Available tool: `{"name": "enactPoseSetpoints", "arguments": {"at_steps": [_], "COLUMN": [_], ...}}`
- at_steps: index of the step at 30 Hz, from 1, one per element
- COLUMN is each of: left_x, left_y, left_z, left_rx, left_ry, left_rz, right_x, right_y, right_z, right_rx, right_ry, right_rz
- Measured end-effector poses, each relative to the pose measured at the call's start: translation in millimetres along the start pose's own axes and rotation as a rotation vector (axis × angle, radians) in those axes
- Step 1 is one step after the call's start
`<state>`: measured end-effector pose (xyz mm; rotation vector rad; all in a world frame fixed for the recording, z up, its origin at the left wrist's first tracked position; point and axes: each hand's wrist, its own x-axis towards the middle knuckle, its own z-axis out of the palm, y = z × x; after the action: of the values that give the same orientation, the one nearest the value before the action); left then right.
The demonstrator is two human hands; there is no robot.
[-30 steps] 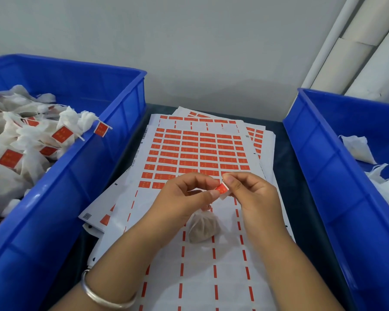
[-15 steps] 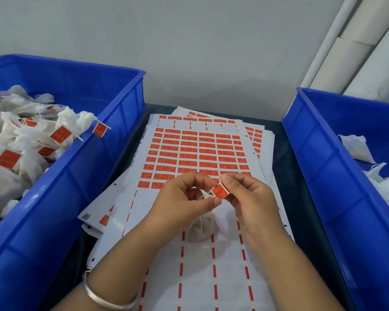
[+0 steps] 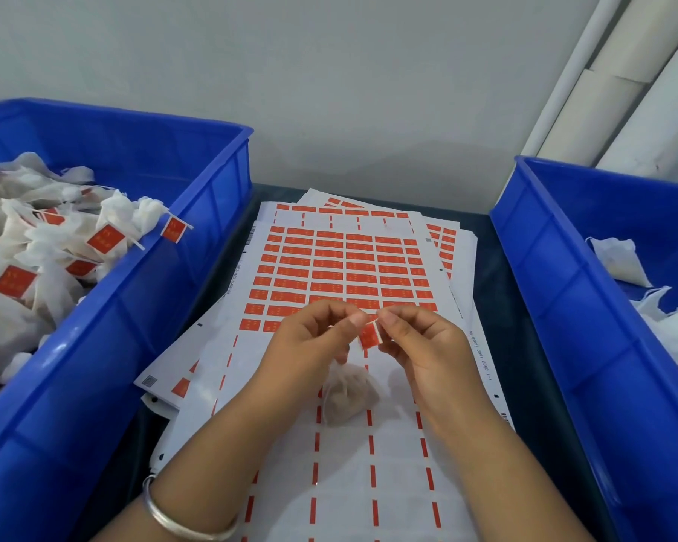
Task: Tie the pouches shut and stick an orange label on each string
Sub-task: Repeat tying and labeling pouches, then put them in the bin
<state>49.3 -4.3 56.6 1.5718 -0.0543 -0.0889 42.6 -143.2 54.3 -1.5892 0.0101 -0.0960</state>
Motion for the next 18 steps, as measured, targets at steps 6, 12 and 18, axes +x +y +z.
{"name": "enactPoseSetpoints", "arguments": {"at_steps": [6, 12, 18], "left_x": [0.6, 1.3, 5.8], "left_y": [1.1, 1.3, -3.8], "left_z": [0.2, -1.9, -6.6], "left_rx": [0.068, 0.044, 0.049], "left_ry": [-0.015, -0.045, 0.005], "left_rz": [0.039, 0.042, 0.030], "right_x": [-0.9, 0.5, 0.9], "right_y": [-0.7, 1.0, 6.8], "right_z": [1.3, -2.1, -2.3], "right_rx": [-0.003, 0.010, -0.030], "right_ry": [-0.046, -0.101, -0.160], "right_rz": [-0.037, -0.099, -0.138]}}
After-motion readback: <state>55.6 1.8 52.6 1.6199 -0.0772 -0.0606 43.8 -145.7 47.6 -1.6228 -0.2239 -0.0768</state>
